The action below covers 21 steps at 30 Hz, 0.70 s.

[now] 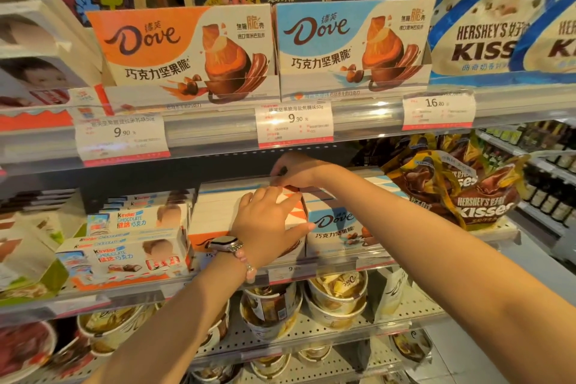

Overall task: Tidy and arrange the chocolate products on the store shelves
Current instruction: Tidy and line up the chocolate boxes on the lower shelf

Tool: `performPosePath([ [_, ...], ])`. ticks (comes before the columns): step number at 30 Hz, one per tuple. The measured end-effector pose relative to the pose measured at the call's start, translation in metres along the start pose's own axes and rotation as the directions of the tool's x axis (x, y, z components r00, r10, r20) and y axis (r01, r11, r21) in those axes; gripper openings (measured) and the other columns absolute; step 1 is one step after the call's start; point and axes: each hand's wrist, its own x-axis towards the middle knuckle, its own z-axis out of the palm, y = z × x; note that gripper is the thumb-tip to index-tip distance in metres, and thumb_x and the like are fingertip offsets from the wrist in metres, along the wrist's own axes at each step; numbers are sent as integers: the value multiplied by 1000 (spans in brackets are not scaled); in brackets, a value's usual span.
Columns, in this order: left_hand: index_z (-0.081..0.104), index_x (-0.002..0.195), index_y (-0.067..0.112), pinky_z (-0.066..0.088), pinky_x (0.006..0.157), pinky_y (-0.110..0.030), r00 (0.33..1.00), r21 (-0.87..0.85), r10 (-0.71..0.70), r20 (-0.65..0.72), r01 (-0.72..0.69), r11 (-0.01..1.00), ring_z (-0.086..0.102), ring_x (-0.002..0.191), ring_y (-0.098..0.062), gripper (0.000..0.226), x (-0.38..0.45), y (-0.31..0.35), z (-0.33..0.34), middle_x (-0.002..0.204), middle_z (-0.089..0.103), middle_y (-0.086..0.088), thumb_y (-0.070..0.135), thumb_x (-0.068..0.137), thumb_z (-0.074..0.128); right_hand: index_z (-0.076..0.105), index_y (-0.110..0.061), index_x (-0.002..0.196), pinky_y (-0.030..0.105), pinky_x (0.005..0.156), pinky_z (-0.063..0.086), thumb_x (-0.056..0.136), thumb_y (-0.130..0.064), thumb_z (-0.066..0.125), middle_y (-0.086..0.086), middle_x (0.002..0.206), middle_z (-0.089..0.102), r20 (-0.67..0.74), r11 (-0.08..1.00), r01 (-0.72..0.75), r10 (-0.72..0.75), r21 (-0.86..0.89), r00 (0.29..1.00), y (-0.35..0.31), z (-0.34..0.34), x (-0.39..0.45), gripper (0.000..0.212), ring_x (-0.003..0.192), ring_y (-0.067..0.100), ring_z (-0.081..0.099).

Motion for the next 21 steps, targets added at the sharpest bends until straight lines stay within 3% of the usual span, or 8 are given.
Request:
performPosePath([
  [5,37,137,38,25,107,-38,1000,-3,23,-21,-23,1000,26,134,-19,64,0,-1,0,144,37,3,72,83,32,55,-10,119,32,87,47,97,-19,48,8,115,57,-177,992,73,-55,98,983,2,6,-20,25,102,21,55],
  [8,39,136,37,27,104,-38,999,-1,38,-37,-38,999,26,133,-19,65,1,-2,-1,140,39,3,73,83,31,49,-8,125,25,85,40,97,-13,46,9,121,53,-290,980,175,-141,93,947,8,4,-33,29,108,21,51],
  [11,38,137,37,30,100,-35,999,8,32,-32,-32,999,32,127,-17,83,-1,-1,-2,136,42,5,78,71,9,45,-4,130,9,81,33,95,-3,45,6,123,51,-393,964,260,-222,45,892,9,0,-49,36,107,11,48],
  [12,38,138,36,30,99,-35,999,5,33,-31,-33,999,34,126,-18,88,-1,-1,-2,136,43,5,77,67,3,44,-3,131,8,83,34,95,-3,45,6,123,52,-421,956,294,-260,16,869,10,-1,-54,37,109,12,49],
  [14,36,139,36,31,97,-35,999,11,40,-28,-39,999,36,123,-18,91,-1,-2,-2,135,44,5,76,65,2,47,-1,130,19,91,37,96,-13,47,14,124,56,-471,938,341,-331,-65,818,16,-2,-67,36,114,24,53],
  [17,36,137,37,33,94,-35,999,29,54,4,-54,998,37,121,-19,78,1,-1,-5,131,45,5,77,74,15,53,6,118,28,92,40,96,-24,44,21,117,58,-566,922,354,-379,-159,732,28,-4,-94,38,112,29,53],
  [21,50,123,37,40,93,-36,997,-47,80,-10,-81,996,42,119,-18,61,13,5,-14,127,51,8,74,74,44,53,8,114,20,94,37,95,-23,44,21,112,57,-630,908,356,-412,-221,659,53,-11,-122,38,109,19,47],
])
